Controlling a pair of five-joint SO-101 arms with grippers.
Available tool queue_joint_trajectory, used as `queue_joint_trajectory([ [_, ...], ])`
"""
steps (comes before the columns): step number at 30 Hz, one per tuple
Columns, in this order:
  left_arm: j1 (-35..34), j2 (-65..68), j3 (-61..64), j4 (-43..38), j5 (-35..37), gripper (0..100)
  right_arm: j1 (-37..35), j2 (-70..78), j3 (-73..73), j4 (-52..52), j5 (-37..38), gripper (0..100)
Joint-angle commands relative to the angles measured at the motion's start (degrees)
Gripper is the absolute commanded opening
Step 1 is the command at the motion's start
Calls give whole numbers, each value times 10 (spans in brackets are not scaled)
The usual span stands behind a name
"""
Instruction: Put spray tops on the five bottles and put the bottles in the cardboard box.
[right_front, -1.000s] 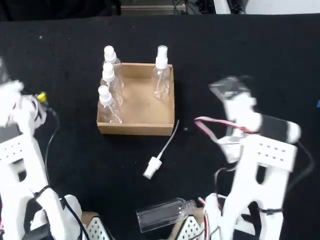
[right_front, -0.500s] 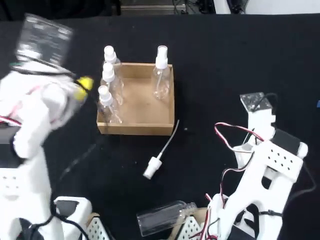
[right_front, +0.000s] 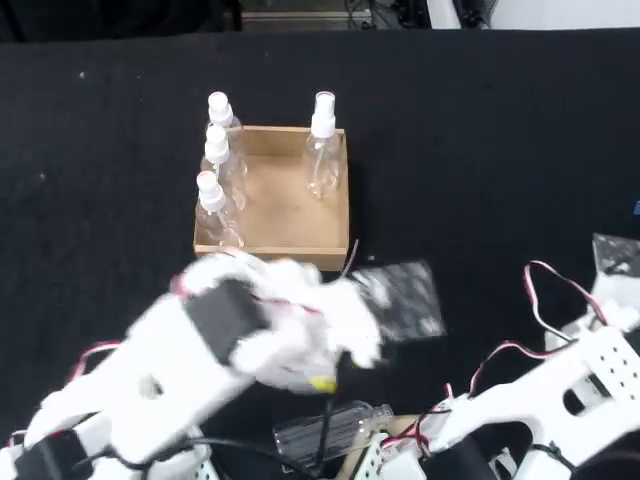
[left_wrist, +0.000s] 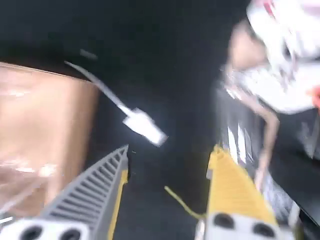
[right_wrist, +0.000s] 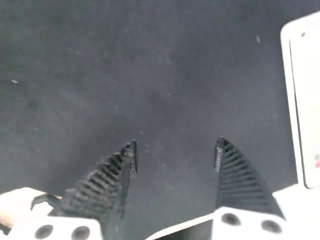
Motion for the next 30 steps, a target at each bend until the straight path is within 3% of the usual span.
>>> queue_joint_trajectory([
  [1, 77, 18, 158, -137, 64, 239, 41, -19, -38, -11, 21, 224],
  [5, 101, 19, 251, -201, 81, 240, 55, -19, -42, -13, 43, 224],
  [12, 92, 16, 304, -182, 84, 240, 56, -19, -42, -14, 68, 224],
  [18, 96, 16, 322, -182, 151, 240, 54, -19, -42, -14, 68, 224],
  [24, 99, 16, 324, -178, 157, 241, 53, -19, -42, -12, 68, 224],
  [30, 148, 22, 339, -192, 159, 297, 52, -19, -42, -11, 68, 224],
])
